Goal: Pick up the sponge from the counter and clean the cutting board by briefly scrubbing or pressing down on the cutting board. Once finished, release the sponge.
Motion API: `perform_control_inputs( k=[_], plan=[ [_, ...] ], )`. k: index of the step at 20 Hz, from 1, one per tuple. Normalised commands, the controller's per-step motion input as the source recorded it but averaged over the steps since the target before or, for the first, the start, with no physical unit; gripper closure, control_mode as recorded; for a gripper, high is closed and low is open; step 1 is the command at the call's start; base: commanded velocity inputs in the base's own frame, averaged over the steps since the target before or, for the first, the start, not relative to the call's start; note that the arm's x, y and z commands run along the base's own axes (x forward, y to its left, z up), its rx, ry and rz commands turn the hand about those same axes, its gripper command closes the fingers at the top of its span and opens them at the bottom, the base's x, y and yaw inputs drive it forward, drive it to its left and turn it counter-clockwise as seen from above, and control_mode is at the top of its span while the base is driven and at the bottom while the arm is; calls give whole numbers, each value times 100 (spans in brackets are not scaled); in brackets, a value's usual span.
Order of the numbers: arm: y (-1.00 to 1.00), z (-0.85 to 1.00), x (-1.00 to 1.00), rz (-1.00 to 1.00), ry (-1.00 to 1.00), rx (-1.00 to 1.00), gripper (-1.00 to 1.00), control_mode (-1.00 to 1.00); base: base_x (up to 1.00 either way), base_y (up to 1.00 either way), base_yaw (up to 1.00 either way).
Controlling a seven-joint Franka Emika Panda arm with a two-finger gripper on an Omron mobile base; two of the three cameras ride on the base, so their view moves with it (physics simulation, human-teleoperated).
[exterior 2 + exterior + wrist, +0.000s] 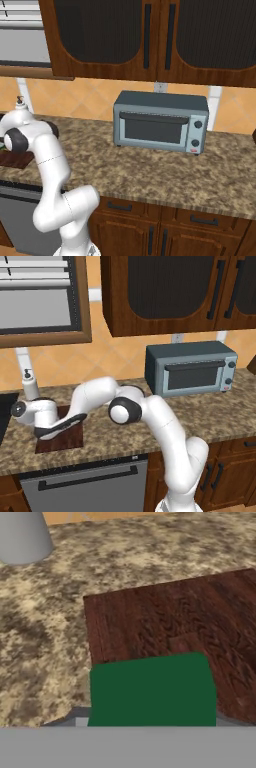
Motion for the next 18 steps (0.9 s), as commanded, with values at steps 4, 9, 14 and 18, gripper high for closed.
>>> perform_control_inputs(
  k=[4,9,14,18],
  plan=[
    [-34,-16,76,0,0,1,100,-100,0,0,0],
    [-25,-28,72,0,-5,0,100,-100,0,0,0],
    [-27,-35,73,0,-6,0,100,-100,0,0,0],
    [-36,-24,71,0,-4,0,100,-100,0,0,0]
  ],
)
